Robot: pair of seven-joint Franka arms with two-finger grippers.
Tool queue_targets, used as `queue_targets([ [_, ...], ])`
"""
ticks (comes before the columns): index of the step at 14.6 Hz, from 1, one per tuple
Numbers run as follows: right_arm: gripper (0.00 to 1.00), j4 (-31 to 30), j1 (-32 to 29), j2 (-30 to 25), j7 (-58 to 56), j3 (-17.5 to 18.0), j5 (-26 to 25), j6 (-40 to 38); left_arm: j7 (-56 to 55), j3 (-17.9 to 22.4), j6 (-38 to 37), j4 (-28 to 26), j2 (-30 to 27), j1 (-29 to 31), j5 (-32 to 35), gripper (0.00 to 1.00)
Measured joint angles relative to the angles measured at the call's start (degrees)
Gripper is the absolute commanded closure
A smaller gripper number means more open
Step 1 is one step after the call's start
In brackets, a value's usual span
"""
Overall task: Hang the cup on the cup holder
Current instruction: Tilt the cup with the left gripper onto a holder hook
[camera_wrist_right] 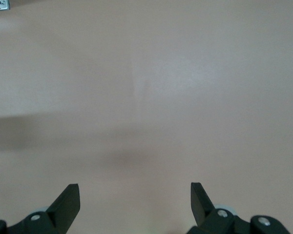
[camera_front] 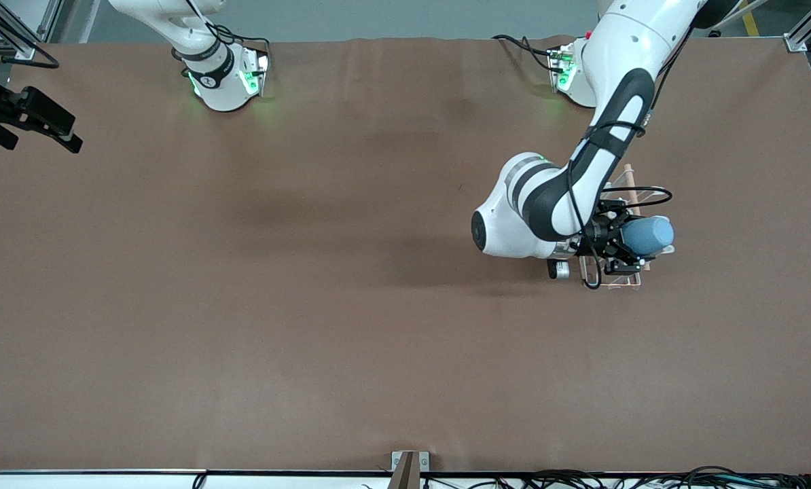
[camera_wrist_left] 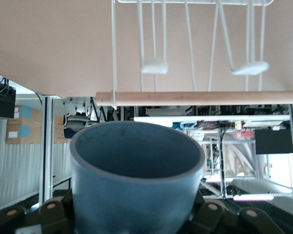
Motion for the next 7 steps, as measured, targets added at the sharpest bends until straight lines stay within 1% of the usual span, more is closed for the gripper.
queue_targets([
  [3, 0.00, -0.1, -0.1, 0.4, -2.4, 0.0, 0.4, -0.5, -0.3, 0.0, -0.1, -0.6, 1.9, 0.0, 1.3, 0.46],
  [7, 0.00, -0.3, -0.9, 0.4, -4.3, 0.0, 0.8, -1.4, -0.3, 0.0, -0.1, -1.5, 2.5, 0.0, 3.6, 0.46],
])
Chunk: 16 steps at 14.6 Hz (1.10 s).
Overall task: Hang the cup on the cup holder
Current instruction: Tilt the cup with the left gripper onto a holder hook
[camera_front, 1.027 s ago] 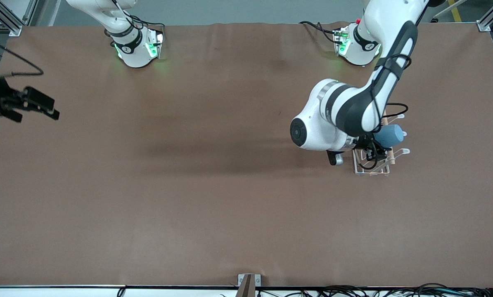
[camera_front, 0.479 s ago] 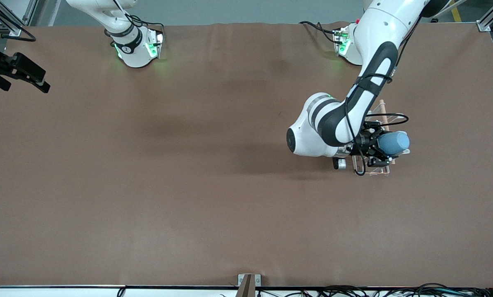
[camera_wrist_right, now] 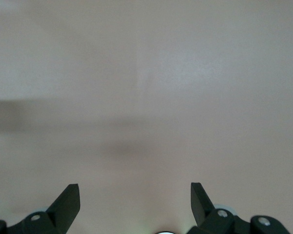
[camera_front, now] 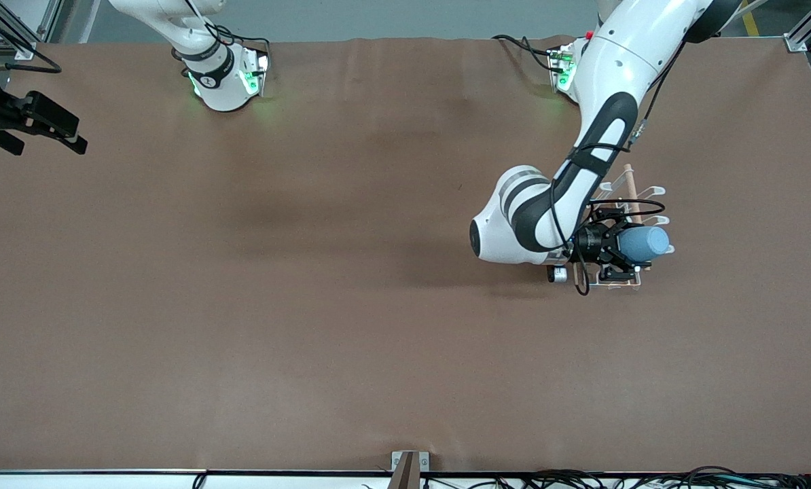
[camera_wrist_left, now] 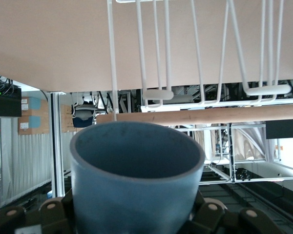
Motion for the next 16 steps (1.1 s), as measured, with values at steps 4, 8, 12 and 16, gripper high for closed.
queue_targets([
  [4, 0.00, -0.4, -0.2, 0.0, -0.1, 0.0, 0.1, -0.1, -3.2, 0.0, 0.0, -0.8, 1.4, 0.0, 0.7, 0.44],
  [8, 0.00, -2.4, -1.1, 0.1, -0.1, -0.2, 0.0, 0.0, -5.5, 0.0, 0.0, -0.8, 2.7, 0.2, 1.4, 0.22],
  [12, 0.00, -2.9, -2.8, 0.5, -0.1, -0.3, 0.1, 1.8, -7.7, -0.1, 0.0, -0.8, 2.9, 0.0, 1.4, 0.00],
  [16, 0.00, -2.9, -2.8, 0.6, -0.1, -0.2, 0.2, 4.0, -8.0, -0.3, -0.2, 0.0, 2.3, -0.1, 1.4, 0.00],
])
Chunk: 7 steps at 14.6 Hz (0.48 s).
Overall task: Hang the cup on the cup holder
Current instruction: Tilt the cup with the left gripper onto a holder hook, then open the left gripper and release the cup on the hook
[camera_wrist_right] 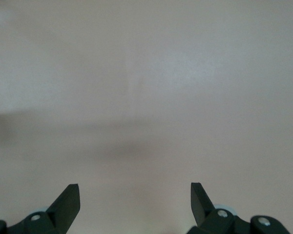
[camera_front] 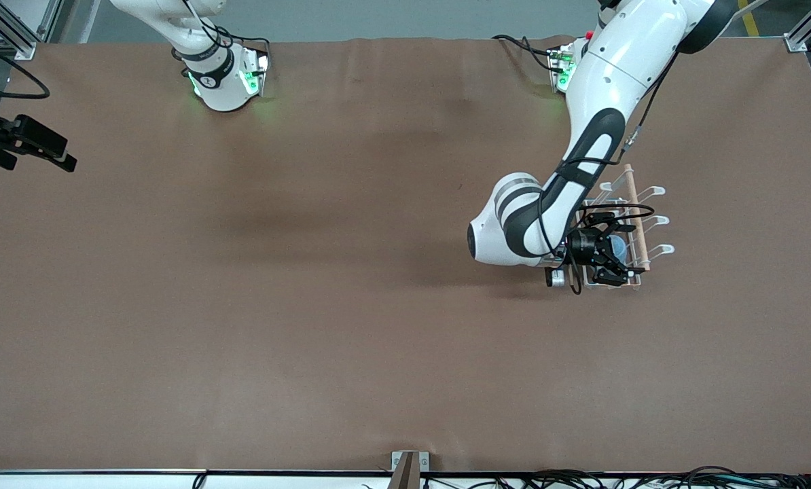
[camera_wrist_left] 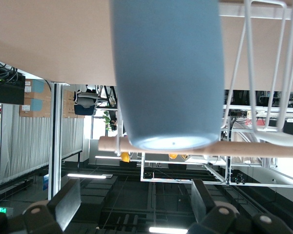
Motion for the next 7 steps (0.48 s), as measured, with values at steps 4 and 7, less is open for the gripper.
queue_targets([
  [4, 0.00, -1.7, -0.9, 0.1, -0.7, -0.1, 0.1, 3.4, -2.1, -0.2, -0.3, 5.0, -3.7, 0.0, -3.8, 0.00],
  [7, 0.00, -2.2, -1.7, 0.2, -1.3, -0.1, 0.3, 3.5, -7.3, -0.2, -0.5, 11.3, -9.1, 0.1, -13.0, 0.00],
])
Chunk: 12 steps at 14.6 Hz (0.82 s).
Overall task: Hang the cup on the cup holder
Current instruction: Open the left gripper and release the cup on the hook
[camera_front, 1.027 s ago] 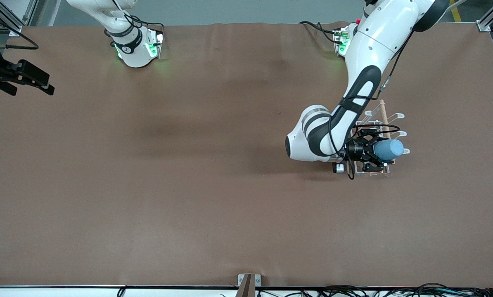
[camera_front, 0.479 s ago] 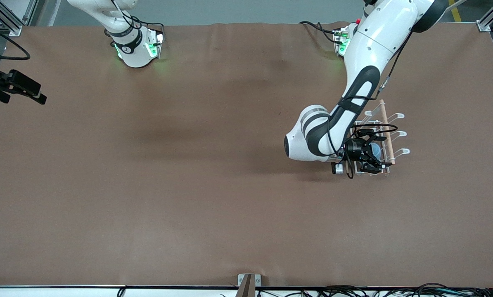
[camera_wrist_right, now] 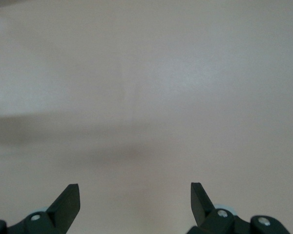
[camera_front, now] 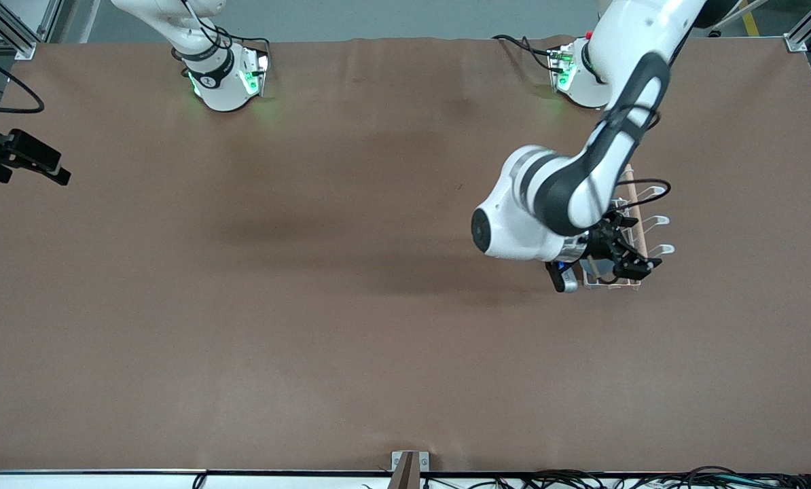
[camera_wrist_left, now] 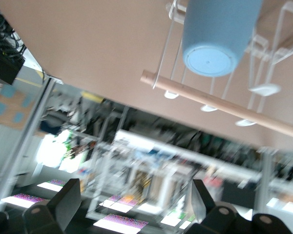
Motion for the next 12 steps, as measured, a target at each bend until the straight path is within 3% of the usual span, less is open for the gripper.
queue_targets([
  [4, 0.00, 0.0, -0.6, 0.0, 0.0, 0.0, 0.0, -0.3, -7.5, -0.2, 1.0, 5.7, -6.1, 0.1, -8.9, 0.00],
  [10, 0.00, 0.0, -0.8, 0.0, -0.1, 0.0, 0.1, -0.7, -12.3, -0.3, 8.5, 11.4, -6.9, -0.1, -11.4, 0.00],
  [12, 0.00, 0.0, -0.9, 0.0, -0.1, 0.0, 0.1, -0.7, -14.9, -0.1, 11.7, 12.5, -7.5, 0.6, -15.6, 0.00],
])
